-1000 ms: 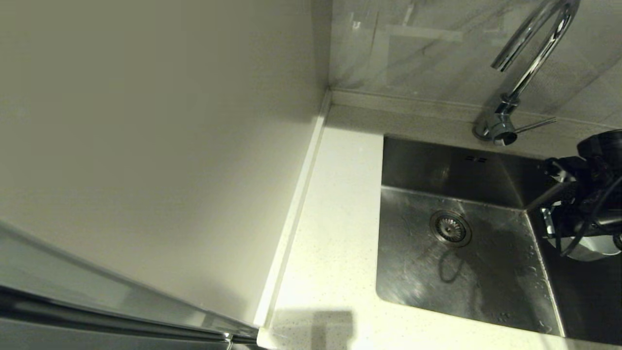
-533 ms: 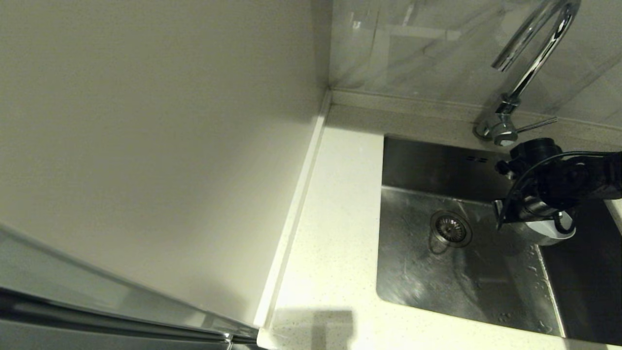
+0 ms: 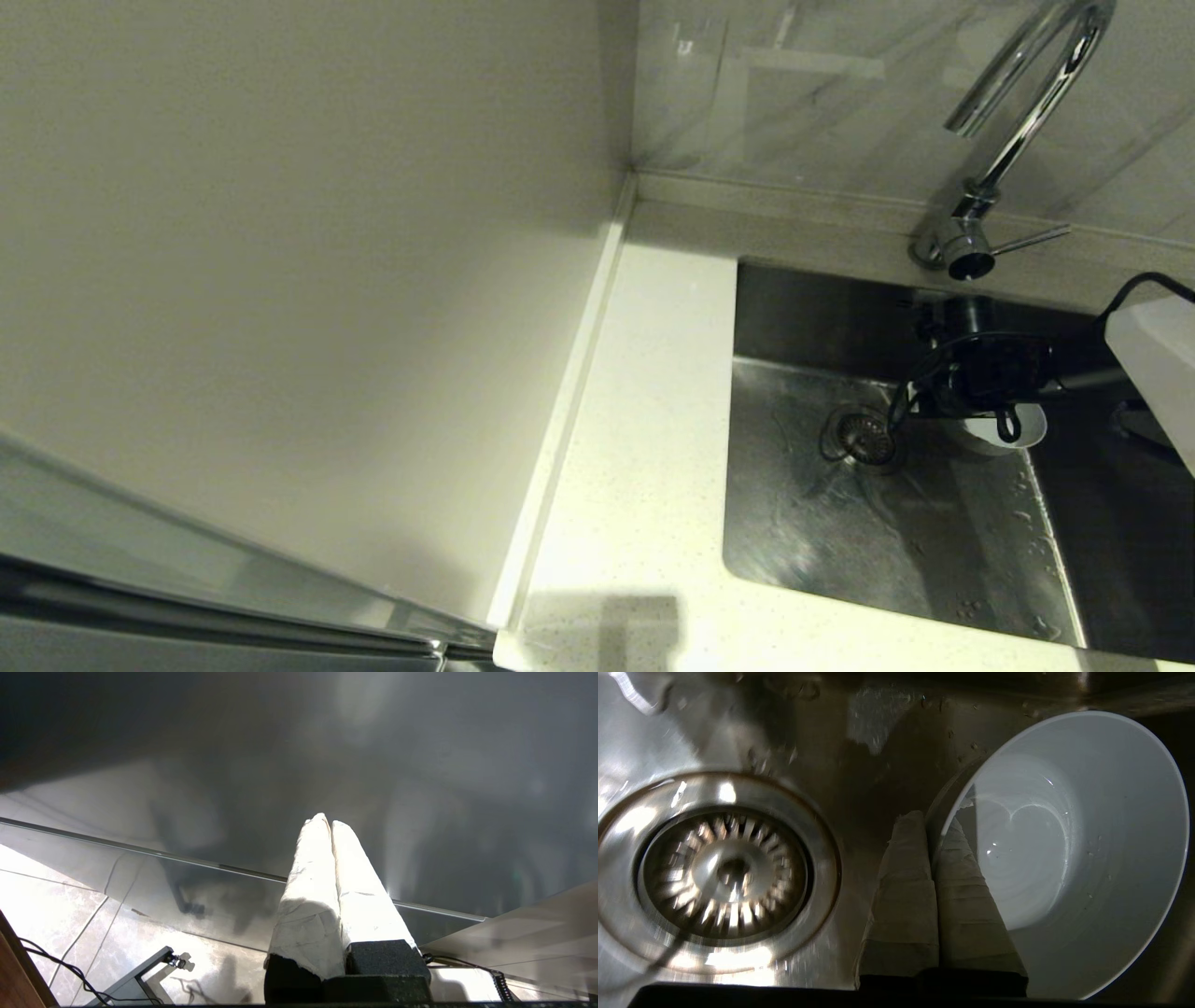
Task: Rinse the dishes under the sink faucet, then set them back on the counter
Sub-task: Put a bowl into the sink
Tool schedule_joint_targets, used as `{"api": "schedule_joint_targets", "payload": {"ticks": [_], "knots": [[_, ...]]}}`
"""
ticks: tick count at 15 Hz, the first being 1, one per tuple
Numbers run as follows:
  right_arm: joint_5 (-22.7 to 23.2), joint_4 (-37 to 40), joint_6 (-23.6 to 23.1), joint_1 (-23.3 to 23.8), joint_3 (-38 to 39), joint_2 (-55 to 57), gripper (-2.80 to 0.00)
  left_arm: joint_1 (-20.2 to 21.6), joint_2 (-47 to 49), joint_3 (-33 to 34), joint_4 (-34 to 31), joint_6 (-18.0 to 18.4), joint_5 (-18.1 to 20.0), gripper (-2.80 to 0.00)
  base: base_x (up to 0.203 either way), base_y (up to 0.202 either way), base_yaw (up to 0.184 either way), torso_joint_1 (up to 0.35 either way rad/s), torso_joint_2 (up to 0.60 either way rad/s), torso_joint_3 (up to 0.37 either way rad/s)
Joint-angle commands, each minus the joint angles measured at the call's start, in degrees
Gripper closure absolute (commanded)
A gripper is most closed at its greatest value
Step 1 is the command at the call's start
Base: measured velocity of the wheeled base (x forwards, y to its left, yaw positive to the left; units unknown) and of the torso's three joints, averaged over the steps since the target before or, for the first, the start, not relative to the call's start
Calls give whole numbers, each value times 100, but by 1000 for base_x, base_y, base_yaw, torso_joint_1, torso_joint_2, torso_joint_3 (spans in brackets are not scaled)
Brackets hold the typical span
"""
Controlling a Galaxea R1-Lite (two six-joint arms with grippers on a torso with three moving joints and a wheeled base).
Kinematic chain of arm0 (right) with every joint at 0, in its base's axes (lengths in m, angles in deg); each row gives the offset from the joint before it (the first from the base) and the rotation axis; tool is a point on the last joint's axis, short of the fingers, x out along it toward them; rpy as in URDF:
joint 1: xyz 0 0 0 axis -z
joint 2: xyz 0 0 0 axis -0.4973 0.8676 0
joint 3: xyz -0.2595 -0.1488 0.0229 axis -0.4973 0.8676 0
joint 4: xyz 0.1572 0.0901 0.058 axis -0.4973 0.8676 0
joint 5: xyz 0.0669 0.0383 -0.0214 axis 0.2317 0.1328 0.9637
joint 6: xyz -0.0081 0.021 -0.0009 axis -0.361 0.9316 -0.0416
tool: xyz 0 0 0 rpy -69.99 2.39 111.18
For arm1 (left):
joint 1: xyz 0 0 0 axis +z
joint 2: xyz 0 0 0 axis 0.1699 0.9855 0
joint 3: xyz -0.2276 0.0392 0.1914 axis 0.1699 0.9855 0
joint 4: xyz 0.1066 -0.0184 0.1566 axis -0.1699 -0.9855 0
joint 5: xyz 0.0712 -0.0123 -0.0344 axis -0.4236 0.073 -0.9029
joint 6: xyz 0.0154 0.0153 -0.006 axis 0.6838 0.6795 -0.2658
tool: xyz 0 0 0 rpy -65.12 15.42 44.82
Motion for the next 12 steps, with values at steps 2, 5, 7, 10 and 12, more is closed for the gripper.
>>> {"api": "schedule_joint_targets", "payload": {"ticks": [2,5,7,10,12], "knots": [[-26,3,33,50,-352,541,0,2,-18,0,2,-3,0,0,0,0,0,0,0,0],[-192,10,33,73,-536,749,0,2,-26,0,2,-4,0,0,0,0,0,0,0,0],[-201,18,33,73,-528,749,-136,-5,-18,0,2,4,-1,0,0,0,0,0,0,0],[-201,100,26,71,-458,525,-280,1,-18,0,2,-4,0,0,0,0,0,0,0,0],[-201,111,31,64,-435,320,-280,-5,-18,0,2,-4,0,0,0,0,0,0,0,0]]}}
